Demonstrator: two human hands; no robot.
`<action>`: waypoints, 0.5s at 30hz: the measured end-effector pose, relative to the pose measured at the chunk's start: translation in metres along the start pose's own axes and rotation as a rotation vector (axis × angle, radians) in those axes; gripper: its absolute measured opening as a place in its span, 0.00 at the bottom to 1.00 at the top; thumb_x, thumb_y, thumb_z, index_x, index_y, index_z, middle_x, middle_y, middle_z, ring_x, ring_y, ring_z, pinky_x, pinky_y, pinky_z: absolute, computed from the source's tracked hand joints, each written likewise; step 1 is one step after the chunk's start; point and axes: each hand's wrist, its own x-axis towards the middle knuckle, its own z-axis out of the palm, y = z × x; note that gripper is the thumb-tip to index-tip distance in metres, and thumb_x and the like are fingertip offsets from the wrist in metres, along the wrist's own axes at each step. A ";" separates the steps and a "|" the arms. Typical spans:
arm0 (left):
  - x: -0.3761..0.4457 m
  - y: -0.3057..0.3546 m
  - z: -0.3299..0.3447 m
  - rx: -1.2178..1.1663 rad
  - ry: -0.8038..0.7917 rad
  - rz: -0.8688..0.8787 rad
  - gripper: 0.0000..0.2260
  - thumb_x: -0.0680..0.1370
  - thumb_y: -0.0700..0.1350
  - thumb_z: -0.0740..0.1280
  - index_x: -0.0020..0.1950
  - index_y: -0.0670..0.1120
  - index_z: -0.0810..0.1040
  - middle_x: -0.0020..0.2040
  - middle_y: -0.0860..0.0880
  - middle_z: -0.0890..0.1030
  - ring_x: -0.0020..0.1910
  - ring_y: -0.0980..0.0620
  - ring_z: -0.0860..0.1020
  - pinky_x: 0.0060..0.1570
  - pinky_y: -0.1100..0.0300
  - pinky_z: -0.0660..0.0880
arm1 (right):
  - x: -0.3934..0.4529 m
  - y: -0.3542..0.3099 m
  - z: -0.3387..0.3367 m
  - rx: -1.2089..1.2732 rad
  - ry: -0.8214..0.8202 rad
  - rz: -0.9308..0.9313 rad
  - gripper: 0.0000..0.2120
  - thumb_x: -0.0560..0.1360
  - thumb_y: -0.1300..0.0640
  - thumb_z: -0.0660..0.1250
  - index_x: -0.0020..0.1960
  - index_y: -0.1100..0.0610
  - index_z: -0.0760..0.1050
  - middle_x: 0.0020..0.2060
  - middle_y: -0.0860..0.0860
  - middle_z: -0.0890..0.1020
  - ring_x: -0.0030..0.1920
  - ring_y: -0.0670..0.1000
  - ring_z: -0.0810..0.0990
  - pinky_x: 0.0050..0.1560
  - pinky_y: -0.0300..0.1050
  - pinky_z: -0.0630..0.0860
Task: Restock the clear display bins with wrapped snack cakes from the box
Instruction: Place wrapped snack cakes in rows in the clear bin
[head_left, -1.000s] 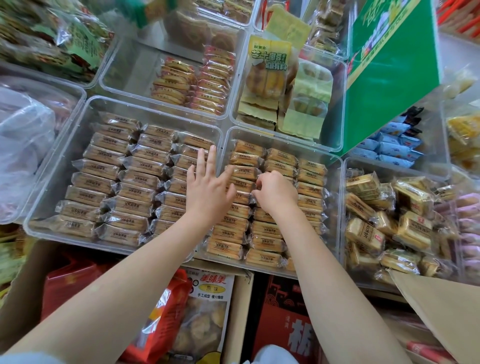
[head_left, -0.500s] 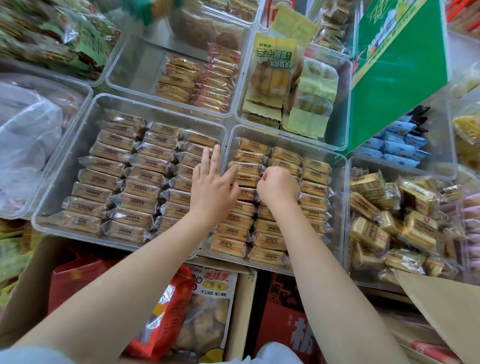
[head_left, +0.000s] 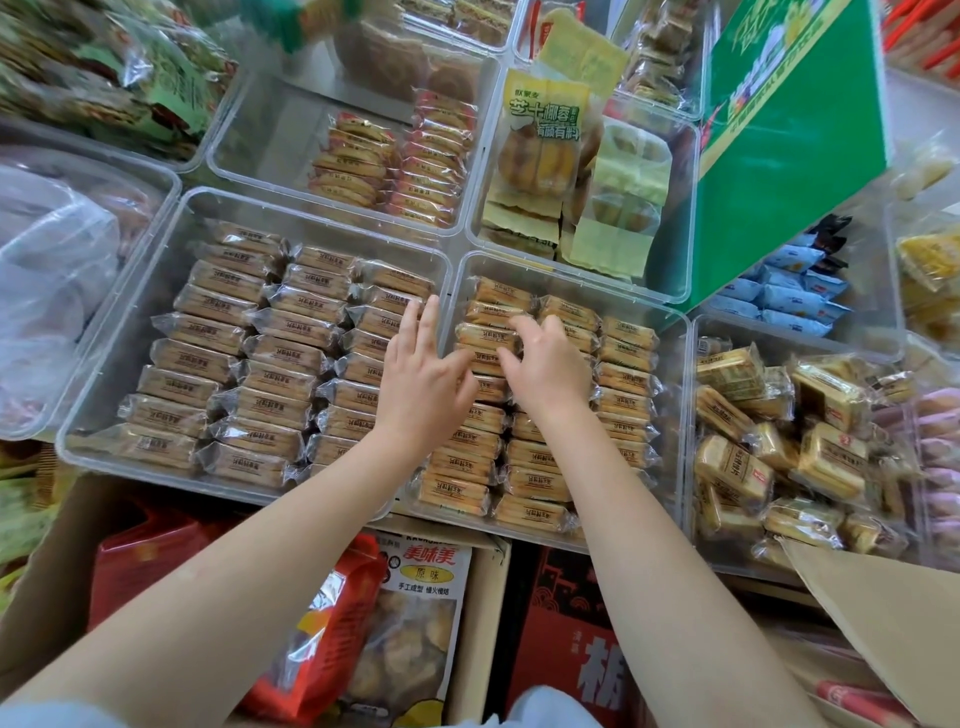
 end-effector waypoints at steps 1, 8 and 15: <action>0.001 0.001 0.000 0.017 -0.021 -0.004 0.16 0.81 0.52 0.61 0.68 0.51 0.77 0.82 0.37 0.49 0.81 0.37 0.46 0.76 0.40 0.54 | 0.001 0.000 0.000 -0.008 -0.001 -0.015 0.23 0.81 0.45 0.62 0.75 0.47 0.67 0.58 0.53 0.72 0.43 0.52 0.76 0.38 0.46 0.73; 0.010 0.004 -0.001 0.186 -0.183 -0.072 0.27 0.83 0.59 0.52 0.81 0.55 0.57 0.81 0.40 0.35 0.80 0.36 0.37 0.77 0.40 0.47 | -0.005 0.008 0.009 -0.140 -0.049 0.020 0.27 0.81 0.37 0.56 0.78 0.41 0.59 0.58 0.55 0.70 0.44 0.54 0.77 0.42 0.49 0.78; 0.037 0.005 -0.004 0.155 -0.171 -0.055 0.25 0.83 0.59 0.52 0.81 0.57 0.58 0.82 0.40 0.36 0.80 0.36 0.38 0.77 0.40 0.47 | 0.001 0.016 0.013 -0.111 0.004 0.050 0.33 0.79 0.34 0.57 0.80 0.46 0.57 0.58 0.56 0.68 0.45 0.52 0.73 0.42 0.45 0.71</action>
